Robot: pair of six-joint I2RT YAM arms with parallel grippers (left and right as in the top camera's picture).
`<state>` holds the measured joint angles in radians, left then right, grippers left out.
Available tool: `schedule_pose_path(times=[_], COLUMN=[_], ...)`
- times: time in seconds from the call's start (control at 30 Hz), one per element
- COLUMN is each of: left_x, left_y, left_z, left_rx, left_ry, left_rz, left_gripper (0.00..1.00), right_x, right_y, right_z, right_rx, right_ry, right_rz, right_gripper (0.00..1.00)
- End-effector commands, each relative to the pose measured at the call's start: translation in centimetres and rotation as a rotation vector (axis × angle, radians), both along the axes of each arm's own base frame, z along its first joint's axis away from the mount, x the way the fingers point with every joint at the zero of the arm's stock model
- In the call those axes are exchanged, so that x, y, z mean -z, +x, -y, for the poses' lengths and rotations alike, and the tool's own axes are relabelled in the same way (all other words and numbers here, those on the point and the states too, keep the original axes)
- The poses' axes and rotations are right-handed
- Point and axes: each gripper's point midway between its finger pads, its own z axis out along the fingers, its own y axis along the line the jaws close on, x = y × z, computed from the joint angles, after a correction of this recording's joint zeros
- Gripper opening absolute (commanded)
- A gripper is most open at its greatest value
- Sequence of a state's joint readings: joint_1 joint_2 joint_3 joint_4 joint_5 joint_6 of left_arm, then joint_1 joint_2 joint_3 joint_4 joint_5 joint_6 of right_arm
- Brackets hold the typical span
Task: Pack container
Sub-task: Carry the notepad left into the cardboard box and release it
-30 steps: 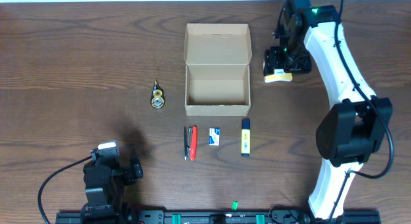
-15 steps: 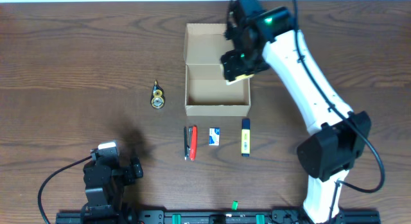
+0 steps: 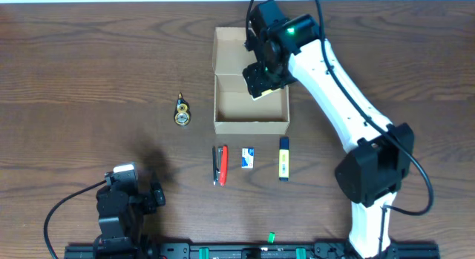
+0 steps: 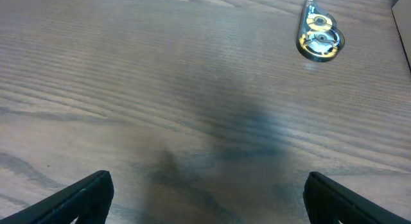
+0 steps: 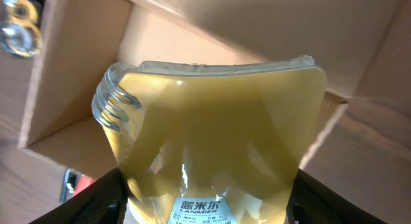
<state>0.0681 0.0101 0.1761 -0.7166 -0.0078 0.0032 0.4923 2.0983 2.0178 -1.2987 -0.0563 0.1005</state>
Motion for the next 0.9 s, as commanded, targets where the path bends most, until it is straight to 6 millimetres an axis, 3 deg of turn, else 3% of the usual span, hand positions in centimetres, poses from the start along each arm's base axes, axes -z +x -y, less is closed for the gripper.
schedule_pose_path(times=[0.0, 0.37, 0.53, 0.63, 0.87], left_x=[0.7, 0.7, 0.7, 0.7, 0.7], left_y=[-0.2, -0.2, -0.2, -0.2, -0.2], left_z=[-0.1, -0.1, -0.1, -0.1, -0.1], left_rx=[-0.008, -0.008, -0.008, -0.008, -0.008], left_ry=[0.003, 0.003, 0.003, 0.003, 0.003], left_rz=[-0.018, -0.018, -0.018, -0.018, -0.018], left_gripper=[0.95, 0.95, 0.96, 0.95, 0.96], right_x=[2.8, 7.9, 8.2, 8.2, 7.8], right_y=[-0.3, -1.9, -1.8, -1.6, -1.1], right_z=[0.2, 1.0, 0.9, 0.8, 0.2], right_rx=[-0.011, -0.008, -0.008, -0.008, -0.014], right_ry=[-0.027, -0.057, -0.054, -0.05, -0.027], right_rz=[-0.049, -0.113, -0.108, -0.1, -0.076], right_gripper=[0.68, 0.68, 0.71, 0.84, 0.85])
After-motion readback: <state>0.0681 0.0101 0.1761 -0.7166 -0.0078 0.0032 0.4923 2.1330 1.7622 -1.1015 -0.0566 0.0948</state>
